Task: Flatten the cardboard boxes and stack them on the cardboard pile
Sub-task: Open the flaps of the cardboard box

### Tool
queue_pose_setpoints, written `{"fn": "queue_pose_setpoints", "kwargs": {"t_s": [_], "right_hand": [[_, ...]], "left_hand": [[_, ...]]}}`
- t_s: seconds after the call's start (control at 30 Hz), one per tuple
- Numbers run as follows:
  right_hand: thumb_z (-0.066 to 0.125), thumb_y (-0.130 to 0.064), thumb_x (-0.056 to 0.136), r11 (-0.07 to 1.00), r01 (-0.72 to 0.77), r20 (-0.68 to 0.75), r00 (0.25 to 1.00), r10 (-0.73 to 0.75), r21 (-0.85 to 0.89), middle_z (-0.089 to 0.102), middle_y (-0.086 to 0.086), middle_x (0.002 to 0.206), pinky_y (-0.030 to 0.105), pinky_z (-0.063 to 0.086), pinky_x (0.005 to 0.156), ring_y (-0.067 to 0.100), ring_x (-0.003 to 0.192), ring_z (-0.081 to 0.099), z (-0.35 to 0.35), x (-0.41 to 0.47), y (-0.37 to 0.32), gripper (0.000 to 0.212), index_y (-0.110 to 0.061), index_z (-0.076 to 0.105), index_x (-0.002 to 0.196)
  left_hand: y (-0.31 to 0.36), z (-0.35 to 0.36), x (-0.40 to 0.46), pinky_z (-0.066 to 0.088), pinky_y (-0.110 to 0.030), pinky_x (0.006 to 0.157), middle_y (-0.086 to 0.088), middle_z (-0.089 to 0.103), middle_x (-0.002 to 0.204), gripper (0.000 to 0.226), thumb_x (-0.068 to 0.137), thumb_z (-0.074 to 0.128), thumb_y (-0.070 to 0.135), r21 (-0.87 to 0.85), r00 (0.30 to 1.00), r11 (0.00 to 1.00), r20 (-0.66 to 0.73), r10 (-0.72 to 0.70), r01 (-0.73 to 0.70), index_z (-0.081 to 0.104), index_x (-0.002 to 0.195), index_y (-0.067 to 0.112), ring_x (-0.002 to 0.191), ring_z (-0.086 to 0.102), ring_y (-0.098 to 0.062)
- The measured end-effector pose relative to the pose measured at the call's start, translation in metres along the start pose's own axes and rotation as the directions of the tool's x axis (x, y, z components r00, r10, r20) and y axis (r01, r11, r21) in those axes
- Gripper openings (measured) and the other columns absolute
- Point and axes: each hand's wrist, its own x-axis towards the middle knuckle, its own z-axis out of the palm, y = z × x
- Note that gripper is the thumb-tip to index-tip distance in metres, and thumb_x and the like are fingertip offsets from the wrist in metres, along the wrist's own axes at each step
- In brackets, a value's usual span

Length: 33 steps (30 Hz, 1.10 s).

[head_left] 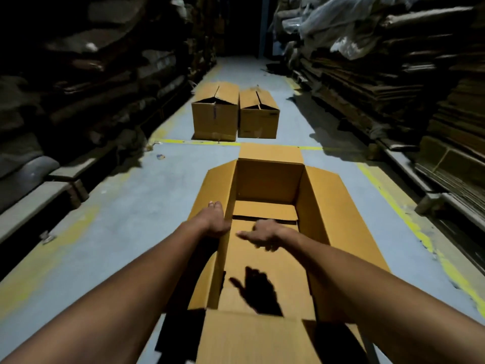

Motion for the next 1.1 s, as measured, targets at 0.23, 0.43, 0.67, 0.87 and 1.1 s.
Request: {"fn": "queue_pose_setpoints", "kwargs": {"t_s": [0.23,0.43,0.67,0.87,1.1], "right_hand": [[0.048,-0.043,0.100,0.901,-0.106,0.256,0.967,-0.006,0.420,0.070,0.013,0.102,0.045,0.058,0.092,0.032,0.091,0.069,0.064,-0.091,-0.090,0.040,-0.009,0.068,0.095],[0.072,-0.019,0.093,0.919,-0.135,0.102,0.989,0.104,0.371,0.062,0.008,0.122,0.024,0.058,0.078,0.020,0.110,0.063,0.094,-0.089,-0.089,0.039,-0.009,0.063,0.130],[0.059,-0.010,0.097,0.810,0.113,-0.285,0.956,0.069,0.575,0.061,0.007,0.087,0.024,0.052,0.060,0.018,0.075,0.060,0.015,-0.112,-0.107,0.015,-0.012,0.061,0.082],[0.069,-0.019,0.099,0.232,0.372,-0.398,0.915,0.073,0.899,0.071,0.019,0.117,0.053,0.058,0.096,0.034,0.105,0.070,-0.074,-0.126,-0.109,0.034,0.007,0.065,0.121],[0.058,-0.041,0.106,0.178,0.547,-0.570,0.811,0.130,0.818,0.060,0.007,0.095,0.040,0.051,0.078,0.024,0.090,0.061,-0.098,-0.132,-0.084,0.036,-0.005,0.063,0.110]], "left_hand": [[-0.016,-0.056,-0.088,0.053,-0.054,0.101,-0.017,0.058,0.138,0.033,0.108,0.049,0.024,-0.241,0.954,0.968,0.299,0.000,0.076,0.061,0.132,0.004,0.131,0.054,-0.034],[-0.018,-0.072,-0.120,0.046,-0.058,0.112,-0.005,0.039,0.165,0.049,0.108,0.052,0.024,-0.210,0.893,0.970,0.450,-0.013,0.120,0.044,0.155,0.013,0.152,0.037,-0.030],[-0.025,-0.109,-0.129,0.047,-0.043,0.104,-0.014,0.060,0.140,0.053,0.108,0.045,0.050,-0.209,0.992,0.976,-0.122,0.036,-0.061,0.063,0.135,0.007,0.124,0.056,-0.034],[-0.021,-0.141,-0.130,0.044,-0.044,0.101,-0.018,0.059,0.142,0.060,0.106,0.036,0.061,-0.410,0.782,0.893,-0.612,-0.118,-0.186,0.060,0.134,0.014,0.128,0.055,-0.038],[0.007,-0.170,-0.154,0.047,-0.046,0.106,-0.009,0.060,0.142,0.057,0.102,0.047,0.065,-0.398,0.531,0.753,-0.844,-0.076,-0.524,0.052,0.143,0.027,0.129,0.056,-0.031]]}}
